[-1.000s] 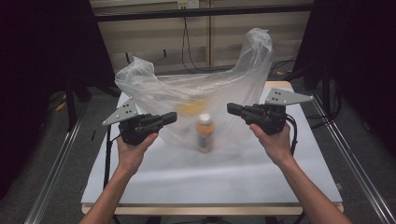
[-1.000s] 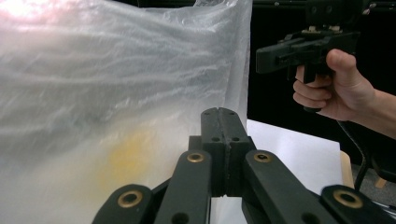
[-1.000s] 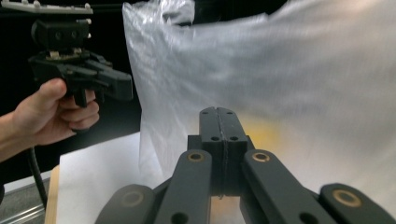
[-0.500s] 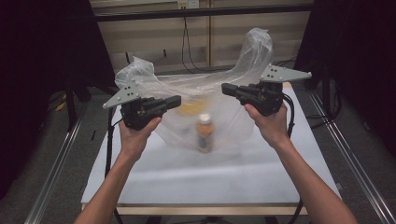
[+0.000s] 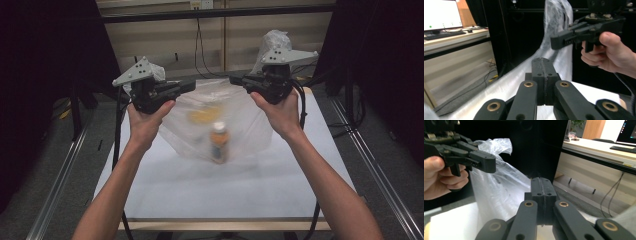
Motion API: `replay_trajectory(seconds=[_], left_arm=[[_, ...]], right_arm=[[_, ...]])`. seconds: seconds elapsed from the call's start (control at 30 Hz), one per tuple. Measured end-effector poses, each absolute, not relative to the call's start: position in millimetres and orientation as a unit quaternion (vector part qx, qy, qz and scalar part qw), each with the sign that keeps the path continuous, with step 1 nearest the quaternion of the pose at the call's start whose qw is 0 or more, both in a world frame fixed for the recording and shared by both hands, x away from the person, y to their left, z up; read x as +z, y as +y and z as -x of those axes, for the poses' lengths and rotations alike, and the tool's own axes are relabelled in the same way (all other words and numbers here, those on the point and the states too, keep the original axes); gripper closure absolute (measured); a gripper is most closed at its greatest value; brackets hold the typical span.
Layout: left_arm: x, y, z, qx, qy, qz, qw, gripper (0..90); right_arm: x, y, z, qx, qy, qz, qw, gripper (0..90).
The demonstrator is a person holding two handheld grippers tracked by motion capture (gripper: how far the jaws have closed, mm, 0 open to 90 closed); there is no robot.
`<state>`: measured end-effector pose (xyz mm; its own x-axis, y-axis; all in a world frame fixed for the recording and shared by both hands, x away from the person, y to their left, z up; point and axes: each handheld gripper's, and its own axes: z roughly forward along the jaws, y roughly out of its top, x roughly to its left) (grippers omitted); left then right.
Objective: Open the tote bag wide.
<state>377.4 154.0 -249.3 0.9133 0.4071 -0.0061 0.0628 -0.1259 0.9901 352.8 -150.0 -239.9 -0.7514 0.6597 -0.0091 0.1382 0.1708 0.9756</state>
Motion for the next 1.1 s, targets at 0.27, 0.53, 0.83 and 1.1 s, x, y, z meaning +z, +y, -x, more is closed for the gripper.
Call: replay_trajectory(seconds=[0.27, 0.53, 0.83, 1.1], left_arm=[[-267, 134, -389, 0.131, 0.182, -0.763, 0.606, 90.0], [-283, 120, -388, 0.116, 0.174, -0.783, 0.585, 90.0], [-296, 113, -388, 0.099, 0.164, -0.786, 0.587, 90.0], [-316, 106, -398, 0.088, 0.176, -0.795, 0.574, 90.0]], right_arm=[[-250, -144, -364, 0.559, 0.745, -0.290, 0.221, 90.0], [-283, -141, -369, 0.530, 0.768, -0.299, 0.197, 90.0], [-321, -132, -362, 0.519, 0.787, -0.293, 0.160, 90.0], [-345, -121, -351, 0.511, 0.803, -0.279, 0.129, 90.0]])
